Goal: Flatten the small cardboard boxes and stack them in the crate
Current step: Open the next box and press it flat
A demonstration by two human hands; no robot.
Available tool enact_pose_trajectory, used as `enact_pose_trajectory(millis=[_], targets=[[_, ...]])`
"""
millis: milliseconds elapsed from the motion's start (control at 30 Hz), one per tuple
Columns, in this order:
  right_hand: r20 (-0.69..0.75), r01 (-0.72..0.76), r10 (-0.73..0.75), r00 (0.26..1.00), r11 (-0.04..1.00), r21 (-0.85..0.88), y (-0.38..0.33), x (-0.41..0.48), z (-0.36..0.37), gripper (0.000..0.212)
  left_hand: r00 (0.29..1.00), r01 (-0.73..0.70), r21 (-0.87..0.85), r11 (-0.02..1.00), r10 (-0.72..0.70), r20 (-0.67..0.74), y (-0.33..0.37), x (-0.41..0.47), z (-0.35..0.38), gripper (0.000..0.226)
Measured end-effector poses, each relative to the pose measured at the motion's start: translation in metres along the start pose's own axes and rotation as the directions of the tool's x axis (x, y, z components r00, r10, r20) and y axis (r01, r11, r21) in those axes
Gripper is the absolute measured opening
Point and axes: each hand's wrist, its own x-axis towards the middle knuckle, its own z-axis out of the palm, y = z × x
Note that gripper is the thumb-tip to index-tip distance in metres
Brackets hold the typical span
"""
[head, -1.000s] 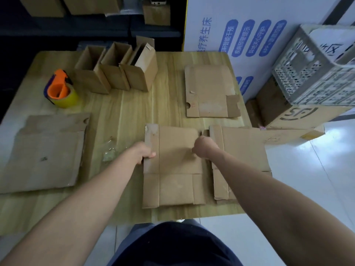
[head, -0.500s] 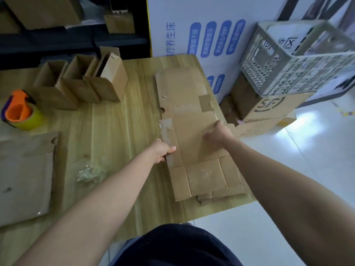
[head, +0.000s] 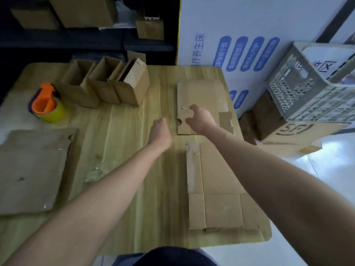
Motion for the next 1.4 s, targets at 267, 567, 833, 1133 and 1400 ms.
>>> enact_pose_trajectory(millis=[267, 567, 833, 1133, 1400], targets=[[0.021, 0.443, -0.45, 0.893, 0.867, -0.229, -0.141, 0.077, 0.02, 0.054, 0.925, -0.176, 0.117, 0.977, 0.205, -0.321, -0.039, 0.018, -0.11, 0.038], [0.128, 0.403, -0.398, 0.908, 0.751, -0.523, -0.19, 0.148, 0.073, 0.053, 0.887, -0.199, 0.296, 0.934, 0.3, -0.35, -0.089, 0.02, -0.145, 0.036], [-0.123, 0.319, -0.438, 0.89, 0.795, -0.516, -0.178, 0.148, 0.084, 0.032, 0.885, -0.231, 0.376, 0.897, 0.354, -0.302, -0.109, 0.018, -0.149, 0.038], [-0.348, 0.242, -0.253, 0.903, 0.967, -0.076, -0.171, 0.088, -0.006, 0.011, 0.863, -0.326, 0.34, 0.882, 0.424, -0.275, -0.079, 0.014, -0.164, 0.063], [-0.019, -0.212, 0.263, 0.964, 0.815, 0.54, -0.155, 0.018, -0.033, 0.017, 0.933, -0.359, 0.057, 0.932, 0.358, 0.036, -0.084, 0.008, -0.175, 0.126]])
